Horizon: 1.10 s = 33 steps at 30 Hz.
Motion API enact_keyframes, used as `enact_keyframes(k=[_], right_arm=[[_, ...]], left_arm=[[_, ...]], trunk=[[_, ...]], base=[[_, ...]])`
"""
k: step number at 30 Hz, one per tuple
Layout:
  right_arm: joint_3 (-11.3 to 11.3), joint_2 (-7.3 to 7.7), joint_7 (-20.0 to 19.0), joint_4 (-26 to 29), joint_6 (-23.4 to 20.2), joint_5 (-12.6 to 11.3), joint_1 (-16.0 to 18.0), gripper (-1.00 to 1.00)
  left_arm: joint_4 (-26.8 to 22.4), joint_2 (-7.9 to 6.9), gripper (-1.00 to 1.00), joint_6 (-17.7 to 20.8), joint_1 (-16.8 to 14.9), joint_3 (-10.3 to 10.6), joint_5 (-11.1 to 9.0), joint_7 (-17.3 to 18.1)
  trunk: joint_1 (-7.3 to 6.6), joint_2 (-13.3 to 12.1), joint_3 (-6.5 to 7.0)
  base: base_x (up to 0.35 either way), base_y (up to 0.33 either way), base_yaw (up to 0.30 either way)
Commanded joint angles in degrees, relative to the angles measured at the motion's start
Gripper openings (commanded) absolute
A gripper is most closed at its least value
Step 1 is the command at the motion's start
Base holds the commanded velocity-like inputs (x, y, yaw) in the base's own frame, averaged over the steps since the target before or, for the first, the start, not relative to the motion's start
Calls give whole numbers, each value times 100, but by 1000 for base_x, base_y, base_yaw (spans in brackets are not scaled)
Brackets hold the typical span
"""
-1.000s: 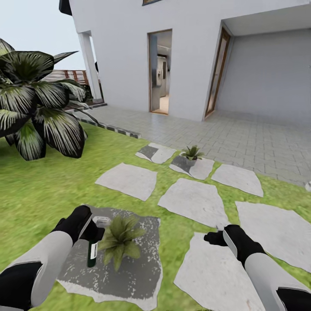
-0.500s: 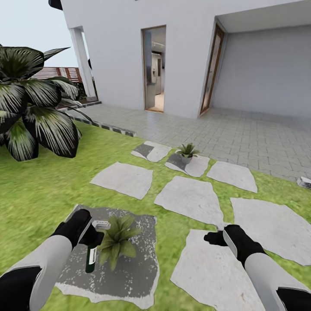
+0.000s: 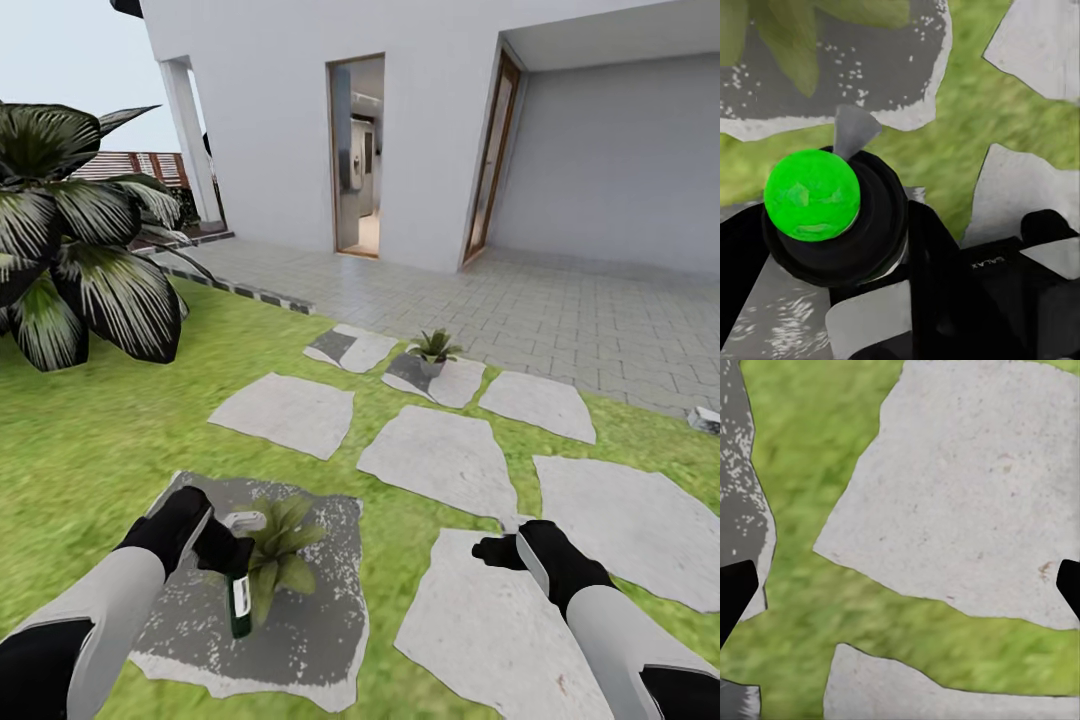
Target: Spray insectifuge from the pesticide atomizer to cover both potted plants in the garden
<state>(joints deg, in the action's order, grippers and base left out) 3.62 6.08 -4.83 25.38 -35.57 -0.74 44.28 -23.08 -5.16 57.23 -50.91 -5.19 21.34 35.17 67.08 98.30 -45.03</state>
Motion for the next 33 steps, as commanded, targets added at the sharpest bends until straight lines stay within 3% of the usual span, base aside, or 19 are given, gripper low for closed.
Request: enact_keyframes(k=[1,3,5,8,9,12,18,26,33], right_arm=[[24,-1,-18,10,-29,-5,2,100],[23,-1,-18,11,-28,-4,2,100],[24,-1,-18,11,-29,-5,2,100],[25,-1,-18,10,-29,-5,2,100],[25,-1,-18,10,-29,-5,2,100],[25,-1,-18,11,-29,-5,2,100],[25,-1,-18,8,-28,-5,2,100],[20,-1,-18,5,-27,-5,1,100],[16,-1,-12,7,-26,-4,2,100]], left_arm=[[-26,0,-100,16,0,16,129,961],[-41,-1,-100,16,1,101,140,1199],[-50,-2,-100,16,2,318,147,1351],[-55,-8,-100,16,2,928,151,1435],[-55,-9,-100,16,2,1036,151,1440],[-56,-10,-100,16,2,1740,152,1453],[-56,-10,-100,16,2,2607,155,1452],[-64,-28,-100,16,2,2848,182,1428],[-65,-57,-100,16,1,2916,187,1425]], trunk=[[-1,2,-8],[-1,2,-14],[-1,2,-20],[-1,2,-28],[-1,2,-31],[-1,2,-40],[-1,2,-58],[-1,2,-84],[-1,2,-109]], base=[[0,0,0],[0,0,0],[0,0,0],[0,0,0],[0,0,0],[0,0,0],[0,0,0],[84,0,0],[146,0,0]])
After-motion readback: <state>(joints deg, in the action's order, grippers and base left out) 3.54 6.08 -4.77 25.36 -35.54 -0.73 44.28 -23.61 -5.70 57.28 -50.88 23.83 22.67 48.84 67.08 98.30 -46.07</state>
